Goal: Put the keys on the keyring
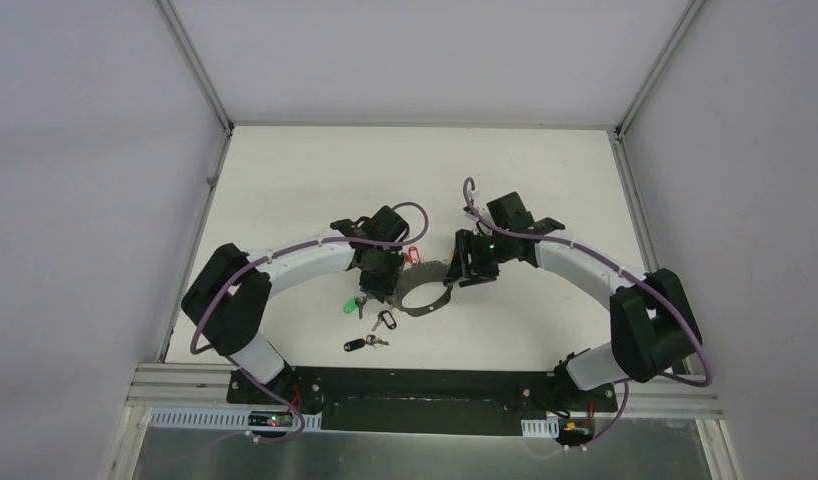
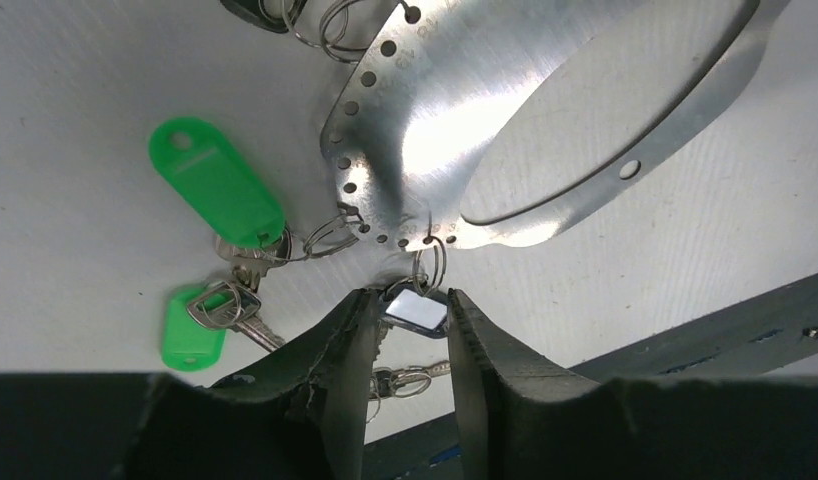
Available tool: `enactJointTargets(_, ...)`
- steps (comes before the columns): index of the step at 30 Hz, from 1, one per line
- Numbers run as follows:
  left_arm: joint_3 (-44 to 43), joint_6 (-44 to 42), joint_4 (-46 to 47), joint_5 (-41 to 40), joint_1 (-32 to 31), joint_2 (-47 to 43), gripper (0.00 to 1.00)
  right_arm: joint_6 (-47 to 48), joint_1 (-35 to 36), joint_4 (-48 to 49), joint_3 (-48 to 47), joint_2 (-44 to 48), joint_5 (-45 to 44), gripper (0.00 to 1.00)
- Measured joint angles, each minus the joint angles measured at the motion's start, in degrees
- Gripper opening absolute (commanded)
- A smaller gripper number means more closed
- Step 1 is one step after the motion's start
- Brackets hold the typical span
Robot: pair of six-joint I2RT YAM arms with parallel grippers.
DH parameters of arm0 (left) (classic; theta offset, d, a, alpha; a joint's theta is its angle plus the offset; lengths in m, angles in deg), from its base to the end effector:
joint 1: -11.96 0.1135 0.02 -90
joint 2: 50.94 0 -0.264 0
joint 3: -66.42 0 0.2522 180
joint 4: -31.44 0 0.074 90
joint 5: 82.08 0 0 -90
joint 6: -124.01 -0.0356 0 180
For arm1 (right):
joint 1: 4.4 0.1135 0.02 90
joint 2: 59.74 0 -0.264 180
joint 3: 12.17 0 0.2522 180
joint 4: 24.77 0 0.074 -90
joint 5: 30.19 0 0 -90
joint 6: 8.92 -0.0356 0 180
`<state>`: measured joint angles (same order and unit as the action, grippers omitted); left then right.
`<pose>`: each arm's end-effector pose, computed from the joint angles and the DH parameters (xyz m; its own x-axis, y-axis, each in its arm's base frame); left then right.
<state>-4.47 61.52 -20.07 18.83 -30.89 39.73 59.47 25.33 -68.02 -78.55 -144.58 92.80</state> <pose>0.2120 -0.2058 0.1889 -0.9449 0.2579 -0.2017 0.3110 0.8994 -0.3072 0.2376 0.1580 0.2051 -0.9466 -0.1849 -0.2640 -0.3134 0.7190 0.6203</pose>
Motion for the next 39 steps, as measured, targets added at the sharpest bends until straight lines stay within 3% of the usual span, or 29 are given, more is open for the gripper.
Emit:
enactJointTargets(9,-4.50,-2.29,-1.66,-0.48,-1.73,6.82,0.32,0.00,-3.30,-1.49,1.99,3.15,0.07,0.52)
enactJointTargets(13,-5.90,-3.08,-2.97,-1.09,-2.25,8.35,0.24,0.02,-3.85,-1.66,2.29,3.15,0.22,0.52)
enactJointTargets(19,-6.78,-4.24,-4.61,-2.34,-2.60,9.09,0.00,0.04,-4.35,-1.73,2.43,3.28,0.70,0.55)
enactJointTargets(24,-7.28,-4.83,-5.49,-3.37,-2.60,8.76,0.00,0.28,-4.68,-2.12,2.45,5.55,1.51,0.61)
enactJointTargets(30,-8.35,-6.91,-6.82,-3.56,-2.60,3.13,0.00,0.85,-4.79,-2.10,2.45,11.93,2.86,0.71)
enactJointTargets(39,-11.52,-13.27,-5.40,-1.88,-2.60,-11.63,0.00,0.39,-4.81,1.51,2.56,22.82,4.57,0.74)
